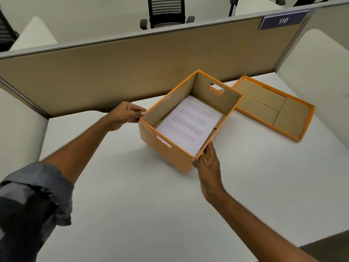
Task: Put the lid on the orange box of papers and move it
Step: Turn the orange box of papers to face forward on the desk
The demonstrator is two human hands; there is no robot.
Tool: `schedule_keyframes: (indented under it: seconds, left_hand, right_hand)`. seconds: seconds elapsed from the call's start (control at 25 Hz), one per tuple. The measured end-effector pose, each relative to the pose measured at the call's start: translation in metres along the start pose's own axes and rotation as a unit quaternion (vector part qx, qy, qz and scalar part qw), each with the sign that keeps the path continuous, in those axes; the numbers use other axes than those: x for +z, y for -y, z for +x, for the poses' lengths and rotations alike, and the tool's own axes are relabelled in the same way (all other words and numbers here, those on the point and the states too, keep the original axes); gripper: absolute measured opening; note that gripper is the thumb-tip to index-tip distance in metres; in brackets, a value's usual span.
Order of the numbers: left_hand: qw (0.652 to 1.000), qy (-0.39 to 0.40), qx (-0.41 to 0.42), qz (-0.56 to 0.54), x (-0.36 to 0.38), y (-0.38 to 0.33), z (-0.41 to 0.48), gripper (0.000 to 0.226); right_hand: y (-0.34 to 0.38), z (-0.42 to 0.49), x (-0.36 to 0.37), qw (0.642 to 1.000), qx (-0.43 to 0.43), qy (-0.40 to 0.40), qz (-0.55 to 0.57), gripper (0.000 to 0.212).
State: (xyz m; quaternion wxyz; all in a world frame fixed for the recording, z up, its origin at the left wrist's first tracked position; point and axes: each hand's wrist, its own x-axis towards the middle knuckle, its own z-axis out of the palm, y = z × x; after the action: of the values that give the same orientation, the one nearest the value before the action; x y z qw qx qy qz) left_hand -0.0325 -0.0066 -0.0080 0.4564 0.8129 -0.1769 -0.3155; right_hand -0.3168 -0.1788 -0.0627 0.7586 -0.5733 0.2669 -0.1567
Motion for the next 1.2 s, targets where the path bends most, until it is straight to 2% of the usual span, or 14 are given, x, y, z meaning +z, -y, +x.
schedule_keyframes:
  seconds: [0.32,0.48,0.68,0.96,1.2]
  left_hand:
    - [0.99,-0.097,0.012,-0.107,0.108,0.002,-0.119,0.031]
    - [0.977,-0.141,0.04,-0.153,0.167,0.003,-0.169,0.037]
    - [0.963,-0.194,0.02,-0.185,0.226,0.017,-0.208,0.048]
    - [0.962,-0.239,-0.027,-0.128,0.255,0.034,-0.217,0.042]
    - [0.964,-0.258,-0.021,-0.065,0.267,0.037,-0.218,0.035]
  right_hand:
    - [0.034,-0.004,-0.115,0.988,0.042,0.126,-0.079,0.092]
    - [0.05,-0.003,-0.161,0.974,0.069,0.183,-0.112,0.087]
    - [0.062,-0.002,-0.191,0.951,0.096,0.235,-0.176,0.085]
    - [0.045,-0.001,-0.192,0.932,0.087,0.284,-0.21,0.082]
    - [0.035,-0.003,-0.187,0.934,0.082,0.283,-0.201,0.081]
